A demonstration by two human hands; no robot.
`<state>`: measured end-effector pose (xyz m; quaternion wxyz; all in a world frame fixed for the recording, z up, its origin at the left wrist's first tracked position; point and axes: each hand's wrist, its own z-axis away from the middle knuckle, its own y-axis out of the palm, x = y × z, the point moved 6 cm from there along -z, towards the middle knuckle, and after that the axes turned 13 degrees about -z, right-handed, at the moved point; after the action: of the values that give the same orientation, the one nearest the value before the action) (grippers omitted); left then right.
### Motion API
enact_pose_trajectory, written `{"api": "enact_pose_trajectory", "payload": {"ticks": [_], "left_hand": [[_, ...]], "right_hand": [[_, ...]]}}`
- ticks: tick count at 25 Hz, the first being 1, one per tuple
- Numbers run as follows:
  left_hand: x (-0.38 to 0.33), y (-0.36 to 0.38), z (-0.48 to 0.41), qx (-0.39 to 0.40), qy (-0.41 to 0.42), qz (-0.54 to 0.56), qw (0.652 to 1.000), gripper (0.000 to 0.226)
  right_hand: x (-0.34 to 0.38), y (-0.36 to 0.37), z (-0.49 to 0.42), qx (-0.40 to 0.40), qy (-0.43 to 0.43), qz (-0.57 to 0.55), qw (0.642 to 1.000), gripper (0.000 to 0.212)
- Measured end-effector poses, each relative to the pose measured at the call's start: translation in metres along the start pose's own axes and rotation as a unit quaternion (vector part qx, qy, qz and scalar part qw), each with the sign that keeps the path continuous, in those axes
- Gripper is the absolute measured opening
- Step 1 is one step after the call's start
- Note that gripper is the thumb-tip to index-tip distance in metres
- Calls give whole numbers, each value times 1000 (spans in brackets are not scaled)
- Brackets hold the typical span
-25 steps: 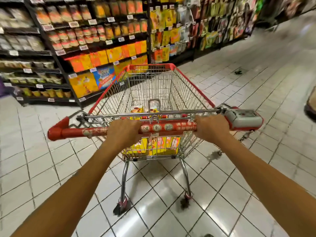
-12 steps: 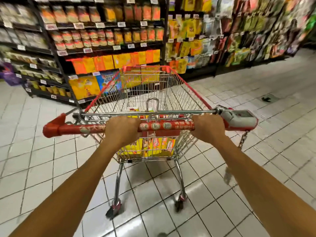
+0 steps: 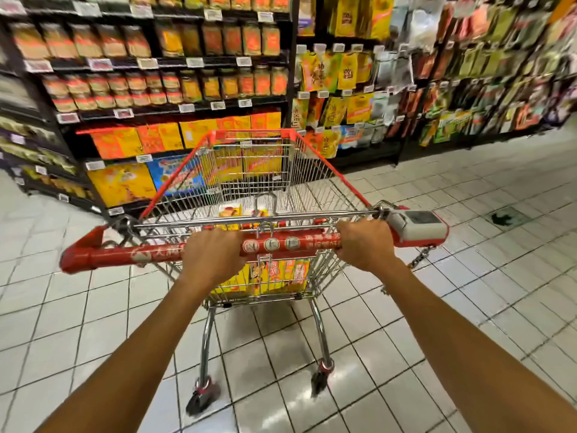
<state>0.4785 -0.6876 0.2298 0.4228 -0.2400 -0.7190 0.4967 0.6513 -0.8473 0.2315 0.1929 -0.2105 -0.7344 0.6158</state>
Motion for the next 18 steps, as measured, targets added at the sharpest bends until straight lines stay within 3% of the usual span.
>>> {"api": "enact_pose_trajectory", "payload": {"ticks": [10,18], "left_hand": [[-131,-25,-189,34,-100,-22,994,34],[-235,-49,-273,5,-154,-5,988,22]], "right_hand": [[-203,23,-153,-49,-102,-1,994,29],[-333,30,-216,-13,-160,-39,986,33]]}}
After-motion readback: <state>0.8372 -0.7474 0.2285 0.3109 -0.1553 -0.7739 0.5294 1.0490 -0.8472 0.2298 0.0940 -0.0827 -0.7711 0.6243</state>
